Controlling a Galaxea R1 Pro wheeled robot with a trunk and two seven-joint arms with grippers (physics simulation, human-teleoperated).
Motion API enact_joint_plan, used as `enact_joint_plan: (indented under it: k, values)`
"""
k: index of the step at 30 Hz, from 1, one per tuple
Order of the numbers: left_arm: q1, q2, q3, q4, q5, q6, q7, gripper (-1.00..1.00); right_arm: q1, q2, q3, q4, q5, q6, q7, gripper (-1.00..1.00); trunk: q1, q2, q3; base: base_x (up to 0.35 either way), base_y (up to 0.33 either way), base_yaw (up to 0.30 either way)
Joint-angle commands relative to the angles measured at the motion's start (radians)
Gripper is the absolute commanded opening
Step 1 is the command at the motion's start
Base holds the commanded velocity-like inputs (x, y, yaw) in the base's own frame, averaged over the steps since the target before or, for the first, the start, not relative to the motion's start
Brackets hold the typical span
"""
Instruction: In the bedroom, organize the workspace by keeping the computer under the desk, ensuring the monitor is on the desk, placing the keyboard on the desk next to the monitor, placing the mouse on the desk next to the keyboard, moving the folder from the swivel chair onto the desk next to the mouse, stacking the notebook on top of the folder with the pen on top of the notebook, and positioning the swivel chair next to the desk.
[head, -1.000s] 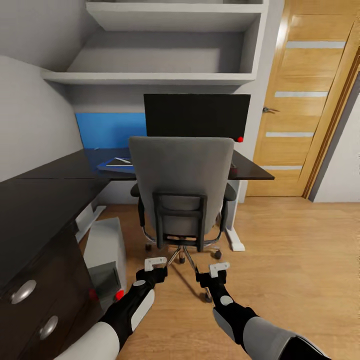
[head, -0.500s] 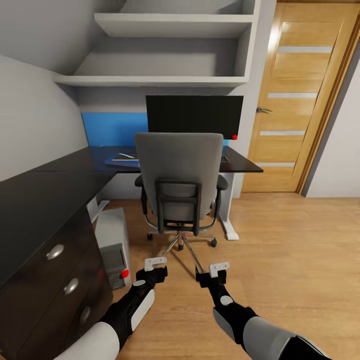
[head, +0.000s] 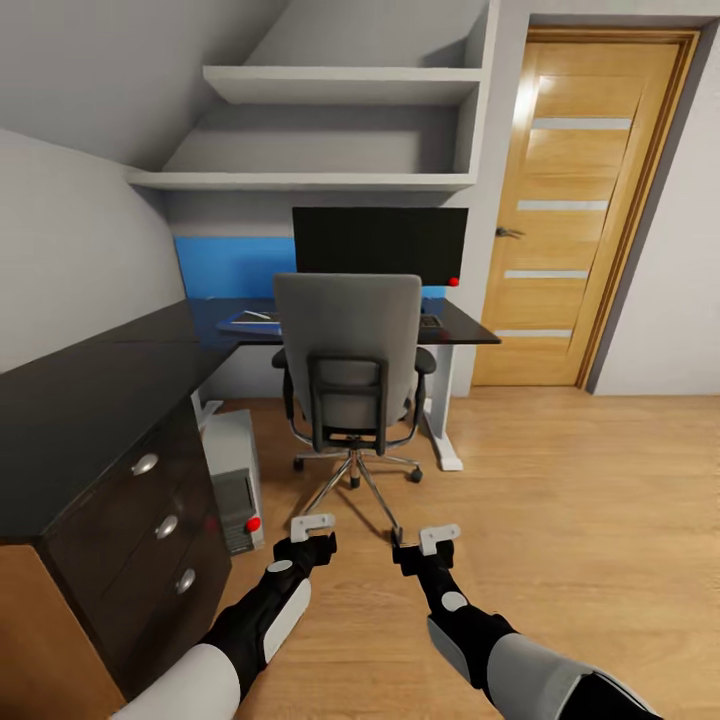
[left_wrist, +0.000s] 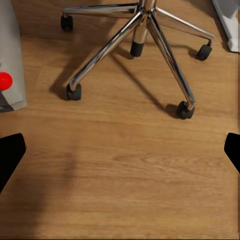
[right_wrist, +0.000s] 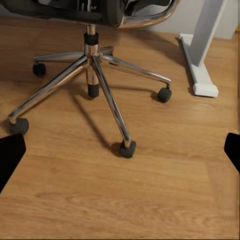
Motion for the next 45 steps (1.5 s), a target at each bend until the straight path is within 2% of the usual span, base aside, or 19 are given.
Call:
enact_joint_plan:
  k: [1, 22, 36, 40, 42, 43, 45]
  values:
    - [-0.001, 0.001, -0.006, -0.002, 0.008, 0.004, 0.009, 1.0, -0.001, 0.0, 0.008, 0.001, -0.005, -0.003, -0.006, 1.0, -0.005, 0.007, 0.002, -0.333, -0.001, 0.0]
    - [-0.001, 0.003, -0.005, -0.002, 0.009, 0.004, 0.008, 1.0, 0.0, -0.002, 0.007, 0.003, -0.005, -0.002, -0.007, 1.0, -0.085, 0.154, 0.068, -0.329, 0.0, 0.0]
    - [-0.001, 0.005, -0.004, -0.013, 0.01, 0.004, 0.016, 1.0, 0.0, -0.006, 0.006, 0.006, -0.006, -0.002, -0.007, 1.0, -0.139, 0.252, 0.112, -0.048, 0.0, 0.0]
    - [-0.001, 0.008, -0.003, -0.007, 0.01, 0.004, 0.019, 1.0, 0.0, -0.025, 0.005, 0.008, -0.013, -0.002, -0.007, 1.0, -0.154, 0.28, 0.124, -0.002, 0.0, 0.0]
    - [-0.001, 0.017, -0.002, -0.001, 0.01, 0.004, 0.018, 1.0, 0.0, -0.039, 0.006, 0.017, -0.026, -0.003, -0.007, 1.0, -0.162, 0.294, 0.131, 0.0, 0.0, 0.0]
    - [-0.001, 0.03, -0.002, 0.013, 0.011, 0.003, 0.019, 1.0, 0.0, -0.052, 0.007, 0.047, -0.043, -0.014, -0.007, 1.0, -0.166, 0.301, 0.134, 0.0, 0.0, 0.0]
    - [-0.001, 0.038, -0.002, 0.027, 0.011, 0.003, 0.019, 1.0, 0.001, -0.058, 0.007, 0.076, -0.054, -0.035, -0.006, 1.0, -0.173, 0.315, 0.14, 0.0, 0.0, 0.0]
